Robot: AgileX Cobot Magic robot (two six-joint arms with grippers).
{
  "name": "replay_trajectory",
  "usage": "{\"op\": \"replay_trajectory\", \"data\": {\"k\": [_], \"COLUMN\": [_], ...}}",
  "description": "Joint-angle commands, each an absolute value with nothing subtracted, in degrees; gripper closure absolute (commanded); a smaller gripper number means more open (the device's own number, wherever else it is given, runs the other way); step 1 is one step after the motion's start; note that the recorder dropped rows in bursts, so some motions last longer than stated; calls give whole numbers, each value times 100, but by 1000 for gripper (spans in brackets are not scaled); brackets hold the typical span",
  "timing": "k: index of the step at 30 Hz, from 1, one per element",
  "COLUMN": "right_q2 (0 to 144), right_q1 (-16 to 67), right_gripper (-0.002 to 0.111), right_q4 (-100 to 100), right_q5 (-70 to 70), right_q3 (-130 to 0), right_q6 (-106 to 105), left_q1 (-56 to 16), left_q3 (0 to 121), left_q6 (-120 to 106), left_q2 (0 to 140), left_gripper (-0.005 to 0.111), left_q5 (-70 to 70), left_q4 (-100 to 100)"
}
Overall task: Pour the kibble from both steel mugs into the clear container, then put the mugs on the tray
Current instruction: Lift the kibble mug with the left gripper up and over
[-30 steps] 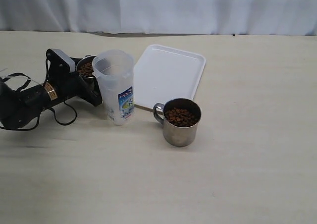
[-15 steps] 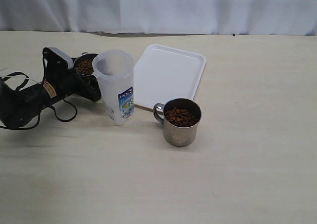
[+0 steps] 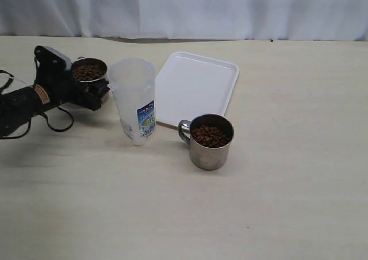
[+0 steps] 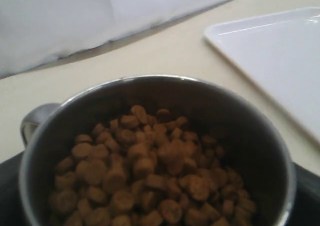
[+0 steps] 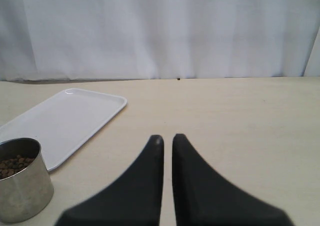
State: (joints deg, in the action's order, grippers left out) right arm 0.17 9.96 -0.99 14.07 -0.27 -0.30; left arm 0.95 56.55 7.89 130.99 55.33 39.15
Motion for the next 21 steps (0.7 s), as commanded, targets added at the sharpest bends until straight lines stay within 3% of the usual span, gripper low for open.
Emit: {"op": "replay_trajectory", "data": {"k": [1,6,16,21], "right_q2": [0,0,0,0], "right_q1": [1008,1008,1008,1008], "right_gripper": [103,103,103,103], "right_q4": [-105,-105,-105,-105], "right_q5": [1358,1358,1358,1358], "right_q3": [0,0,0,0], "right_q6": [-71,-71,-71,-71], "left_q1": [461,654,643,122], "left_q3": [5681,5681,5681,5681], "left_q6": [1406,2195,4096,4732], "left_q2": [12373,11527,9704,9051], "left_gripper": [107,107,107,107], "left_q5": [5332,5225,3632,2727], "left_q4": [4456,5165,7017,7910]}}
